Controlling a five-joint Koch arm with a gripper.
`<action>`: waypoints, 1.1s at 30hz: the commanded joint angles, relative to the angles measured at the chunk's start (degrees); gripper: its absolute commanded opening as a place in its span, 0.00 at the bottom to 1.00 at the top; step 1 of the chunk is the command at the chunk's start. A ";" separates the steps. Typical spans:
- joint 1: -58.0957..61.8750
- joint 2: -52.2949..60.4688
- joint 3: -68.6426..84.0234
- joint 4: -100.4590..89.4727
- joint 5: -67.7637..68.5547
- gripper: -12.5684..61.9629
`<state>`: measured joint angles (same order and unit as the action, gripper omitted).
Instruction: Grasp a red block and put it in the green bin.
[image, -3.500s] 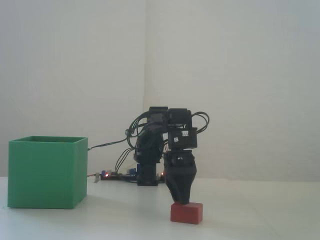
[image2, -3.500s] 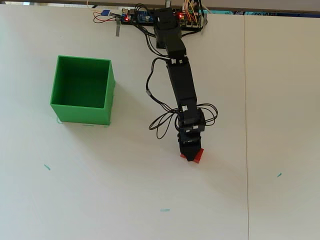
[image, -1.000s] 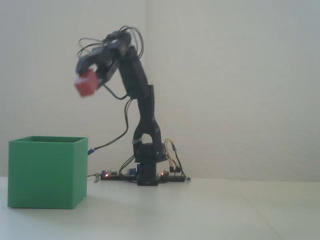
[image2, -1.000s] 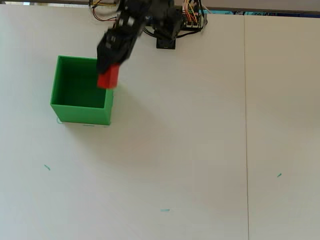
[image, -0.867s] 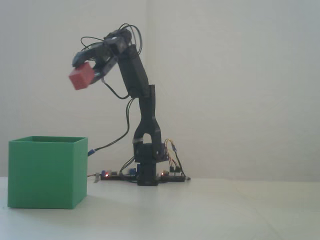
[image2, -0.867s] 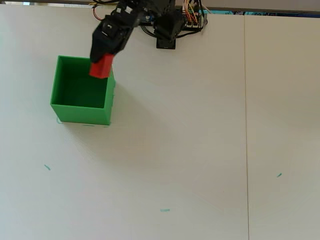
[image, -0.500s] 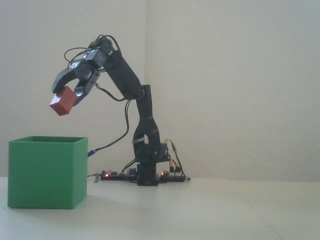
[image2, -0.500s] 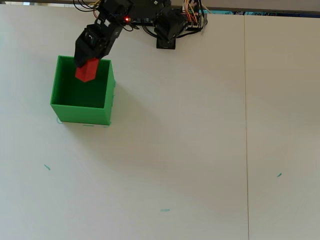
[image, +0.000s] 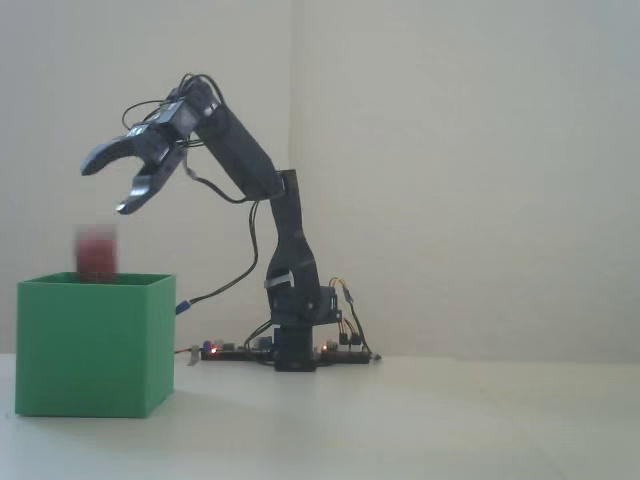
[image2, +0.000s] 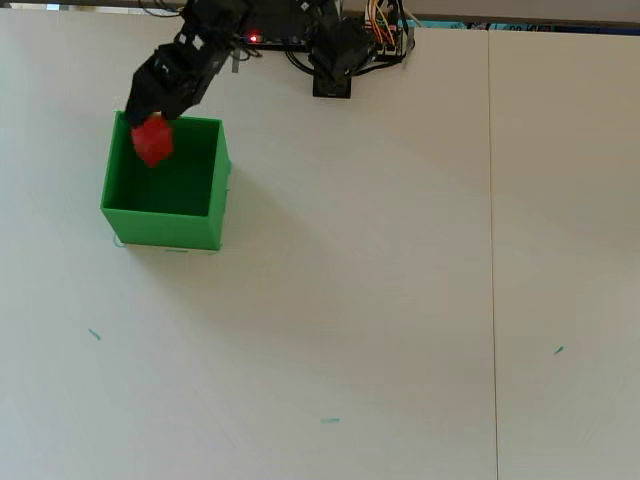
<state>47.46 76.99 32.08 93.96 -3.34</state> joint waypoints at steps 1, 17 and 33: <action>0.62 0.97 -0.79 -2.46 -0.09 0.66; -15.64 16.35 4.92 -8.96 1.23 0.65; -39.81 34.37 7.21 -9.23 8.70 0.62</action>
<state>8.53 109.86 39.46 87.10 5.27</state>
